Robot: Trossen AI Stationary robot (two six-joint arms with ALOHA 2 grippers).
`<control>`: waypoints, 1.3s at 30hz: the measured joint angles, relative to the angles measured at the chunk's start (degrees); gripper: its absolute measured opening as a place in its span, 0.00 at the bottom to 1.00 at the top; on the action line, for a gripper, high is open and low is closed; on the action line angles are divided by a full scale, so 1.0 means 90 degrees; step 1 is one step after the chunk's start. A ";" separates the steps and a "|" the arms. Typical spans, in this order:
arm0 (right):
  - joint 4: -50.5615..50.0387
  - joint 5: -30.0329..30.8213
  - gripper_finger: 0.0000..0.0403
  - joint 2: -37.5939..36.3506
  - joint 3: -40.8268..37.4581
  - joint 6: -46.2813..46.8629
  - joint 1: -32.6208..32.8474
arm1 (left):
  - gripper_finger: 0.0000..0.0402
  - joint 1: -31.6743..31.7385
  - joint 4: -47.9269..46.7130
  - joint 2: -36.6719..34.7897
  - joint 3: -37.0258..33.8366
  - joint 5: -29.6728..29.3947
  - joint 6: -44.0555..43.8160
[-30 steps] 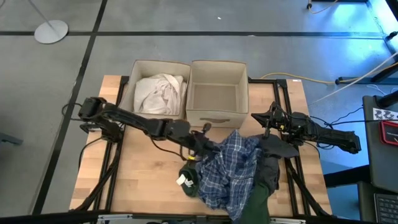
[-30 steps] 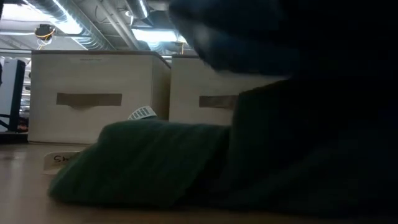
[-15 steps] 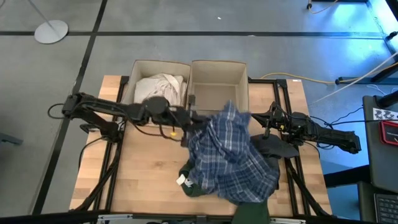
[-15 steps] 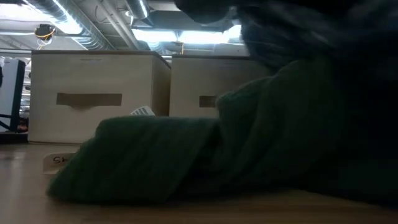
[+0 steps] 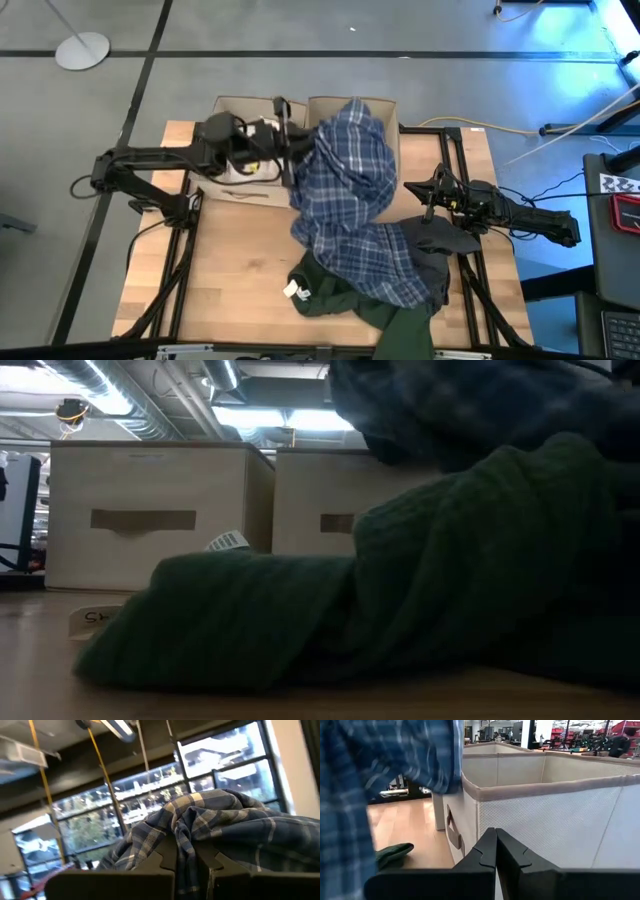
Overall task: Sort clothes
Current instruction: Put the blue patterned polo shirt into the right laundry organizer
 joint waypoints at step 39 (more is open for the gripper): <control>0.0003 0.0026 0.01 0.0000 0.0002 -0.0148 0.0000 | 0.03 0.2368 -0.0335 0.3141 0.0655 -0.0001 -0.1093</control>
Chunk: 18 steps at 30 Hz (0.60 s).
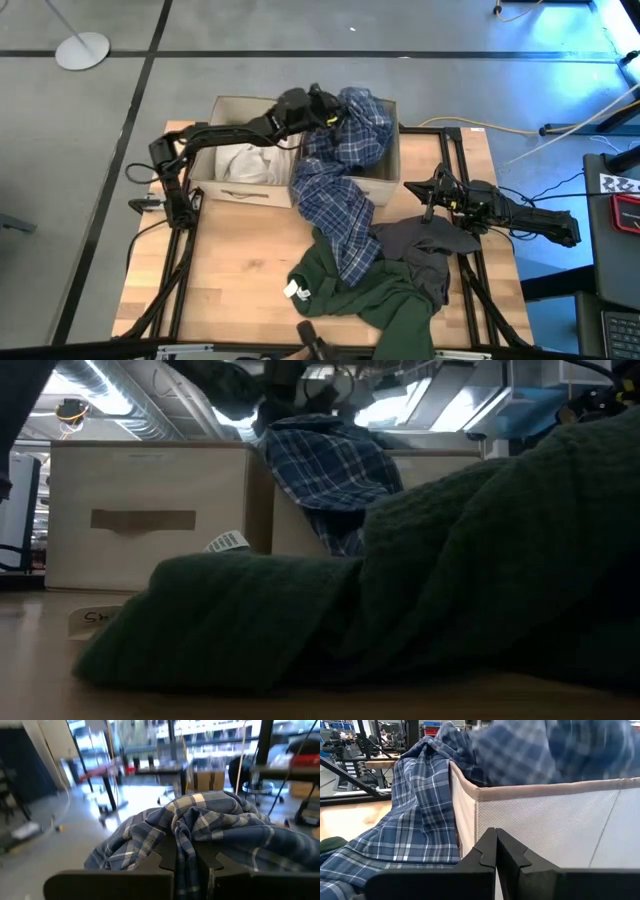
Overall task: Sort clothes
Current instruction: Put the blue patterned polo shirt into the right laundry organizer
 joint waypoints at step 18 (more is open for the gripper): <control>-0.0004 -0.0004 0.01 0.0000 0.0000 0.0005 0.0001 | 0.46 0.0008 -0.2895 0.0162 0.0713 -0.0344 -0.0349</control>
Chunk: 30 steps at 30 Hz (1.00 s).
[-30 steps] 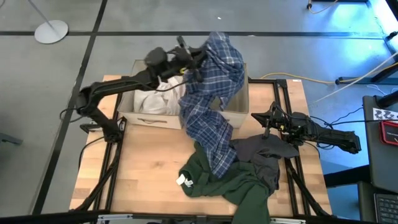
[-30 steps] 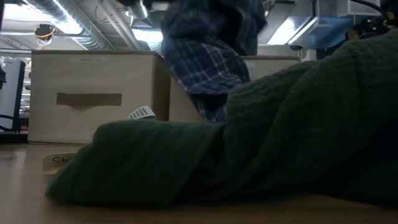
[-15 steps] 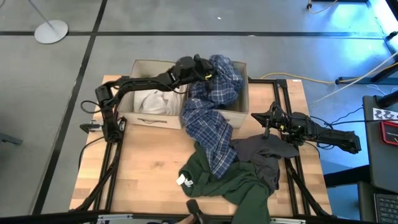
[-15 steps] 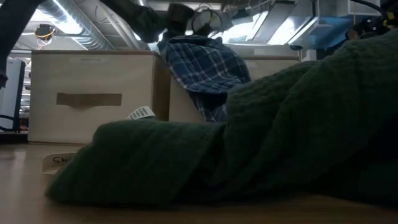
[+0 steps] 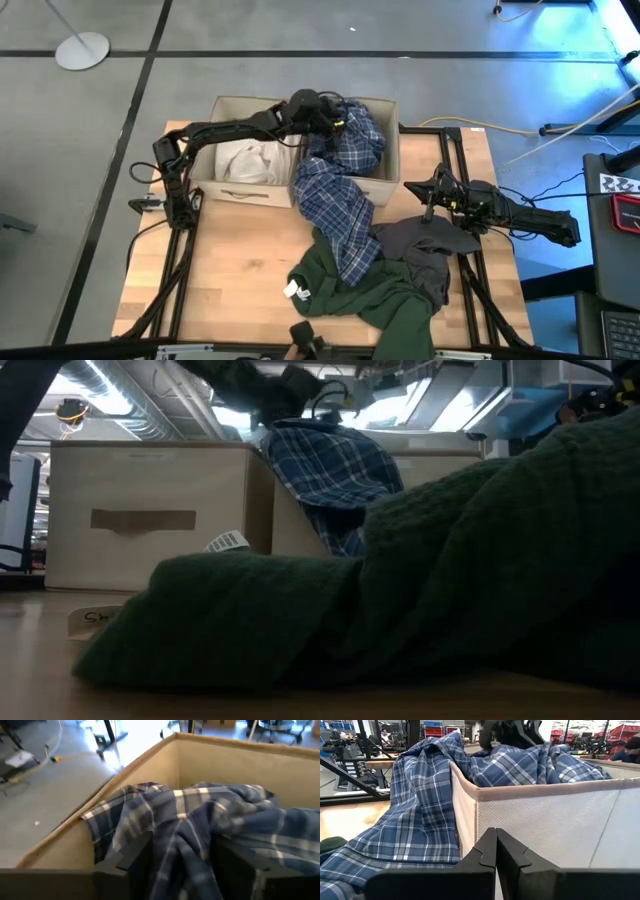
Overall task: Sort clothes
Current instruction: Put the blue patterned polo shirt into the right laundry organizer
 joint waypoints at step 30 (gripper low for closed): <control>0.0001 -0.0051 0.01 0.0396 0.0000 0.0166 0.0001 | 0.53 -0.3957 -0.5111 -0.1388 0.2160 -0.2741 -0.0031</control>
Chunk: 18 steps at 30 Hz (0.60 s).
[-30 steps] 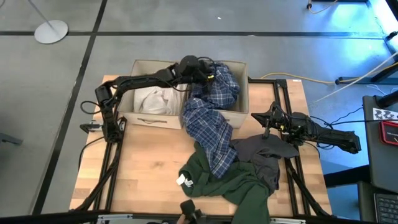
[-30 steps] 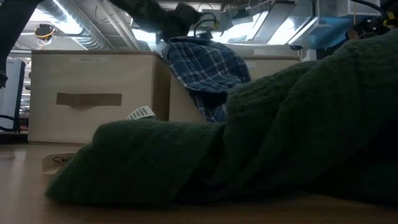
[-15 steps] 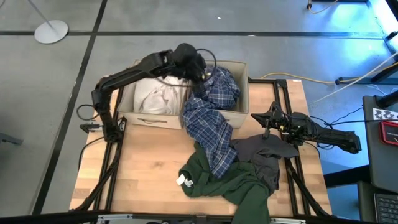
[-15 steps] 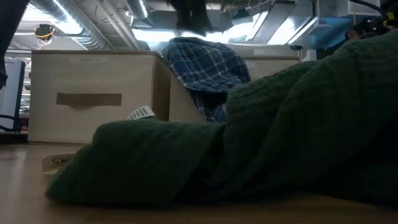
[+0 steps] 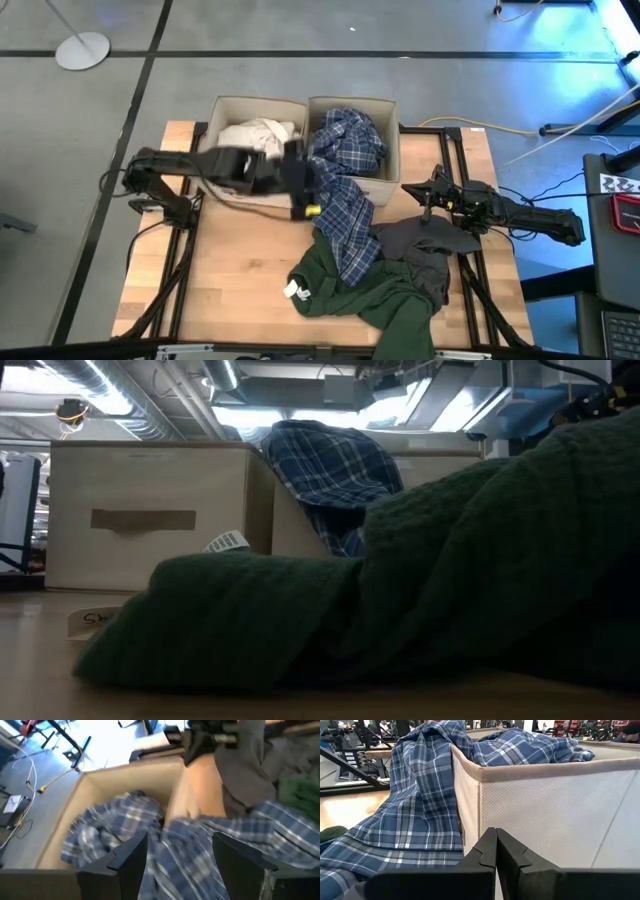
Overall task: Sort clothes
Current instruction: Put the blue patterned polo shirt into the right laundry organizer
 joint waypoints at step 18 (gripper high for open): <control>0.0026 0.0015 0.01 0.0032 0.0000 0.0004 -0.0001 | 0.53 -0.1310 0.1719 0.0067 -0.3310 -0.0653 0.1491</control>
